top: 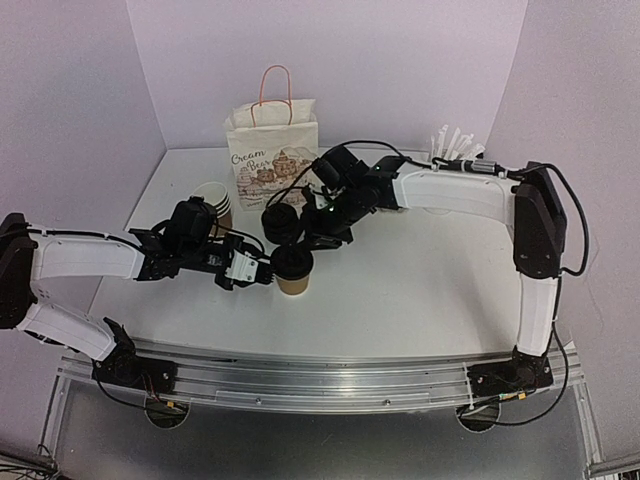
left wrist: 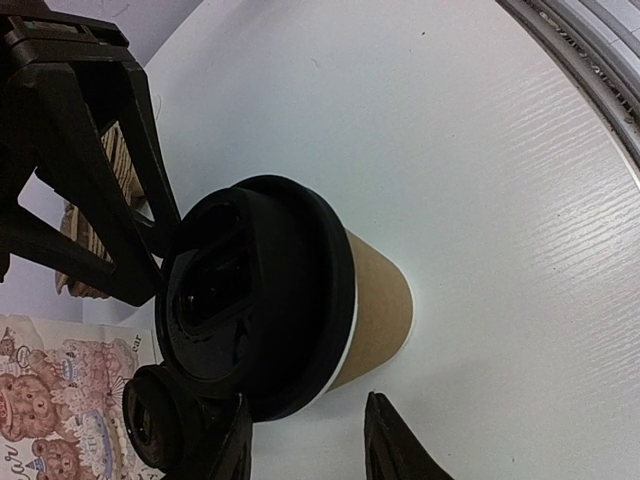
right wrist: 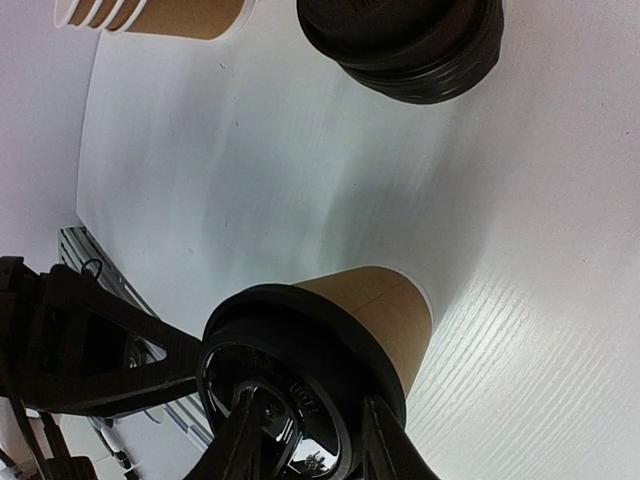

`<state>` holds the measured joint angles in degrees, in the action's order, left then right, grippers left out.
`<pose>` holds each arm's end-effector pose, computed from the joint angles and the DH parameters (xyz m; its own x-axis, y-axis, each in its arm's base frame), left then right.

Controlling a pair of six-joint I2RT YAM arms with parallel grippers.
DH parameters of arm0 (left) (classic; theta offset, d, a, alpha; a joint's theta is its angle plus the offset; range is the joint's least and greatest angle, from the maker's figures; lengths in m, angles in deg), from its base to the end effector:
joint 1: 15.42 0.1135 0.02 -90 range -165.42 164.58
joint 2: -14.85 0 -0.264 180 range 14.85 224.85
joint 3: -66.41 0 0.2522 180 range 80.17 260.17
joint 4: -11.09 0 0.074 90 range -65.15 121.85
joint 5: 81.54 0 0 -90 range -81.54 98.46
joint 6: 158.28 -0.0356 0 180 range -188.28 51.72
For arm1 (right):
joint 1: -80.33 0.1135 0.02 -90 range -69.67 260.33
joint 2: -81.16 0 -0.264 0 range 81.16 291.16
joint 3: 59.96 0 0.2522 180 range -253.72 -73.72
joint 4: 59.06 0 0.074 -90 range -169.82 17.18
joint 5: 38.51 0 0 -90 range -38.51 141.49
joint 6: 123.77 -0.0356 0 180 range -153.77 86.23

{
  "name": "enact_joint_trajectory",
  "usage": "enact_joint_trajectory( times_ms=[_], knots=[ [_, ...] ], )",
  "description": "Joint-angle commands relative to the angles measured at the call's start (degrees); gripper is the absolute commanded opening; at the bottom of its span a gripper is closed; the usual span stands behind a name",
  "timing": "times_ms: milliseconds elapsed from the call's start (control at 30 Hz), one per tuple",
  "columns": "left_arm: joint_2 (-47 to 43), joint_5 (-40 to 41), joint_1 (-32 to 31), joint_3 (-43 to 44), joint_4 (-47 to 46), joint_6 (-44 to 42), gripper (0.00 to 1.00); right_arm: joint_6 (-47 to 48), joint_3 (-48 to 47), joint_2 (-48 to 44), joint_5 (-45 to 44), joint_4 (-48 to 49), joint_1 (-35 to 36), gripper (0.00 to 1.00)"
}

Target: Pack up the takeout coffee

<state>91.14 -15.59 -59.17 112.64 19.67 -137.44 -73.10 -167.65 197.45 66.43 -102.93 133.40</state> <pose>0.1770 -0.1895 0.1771 0.6446 0.5644 -0.5157 0.7280 -0.2472 0.6395 0.2644 0.3671 0.2265 -0.9179 -0.2020 -0.3416 -0.3684 0.7537 0.5442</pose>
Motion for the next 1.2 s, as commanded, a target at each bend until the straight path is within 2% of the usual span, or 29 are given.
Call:
enact_joint_trajectory(
  times_ms=[0, 367, 900, 1067, 1167],
  knots=[
    [0.9, -0.9, 0.2, 0.2, -2.9, -0.7, 0.38, -0.3, -2.8, 0.5, 0.3, -0.3, 0.6, 0.31],
    [1.4, -1.4, 0.3, -0.1, -2.4, -2.5, 0.27, -0.4, -2.8, 0.9, 0.7, -0.4, 0.7, 0.31],
    [0.3, -4.0, 0.3, -0.8, -4.1, -9.0, 0.29, 0.4, -2.4, -2.3, -2.8, -6.6, 1.1, 0.49],
    [0.2, -4.0, 0.3, -1.1, -3.3, -9.4, 0.29, 1.0, -3.7, -1.1, -2.2, -7.9, 1.9, 0.51],
    [0.8, -4.6, 0.2, -1.0, -3.4, -9.8, 0.29, 1.0, -4.3, 0.1, -1.5, -8.1, 2.4, 0.48]
  ],
)
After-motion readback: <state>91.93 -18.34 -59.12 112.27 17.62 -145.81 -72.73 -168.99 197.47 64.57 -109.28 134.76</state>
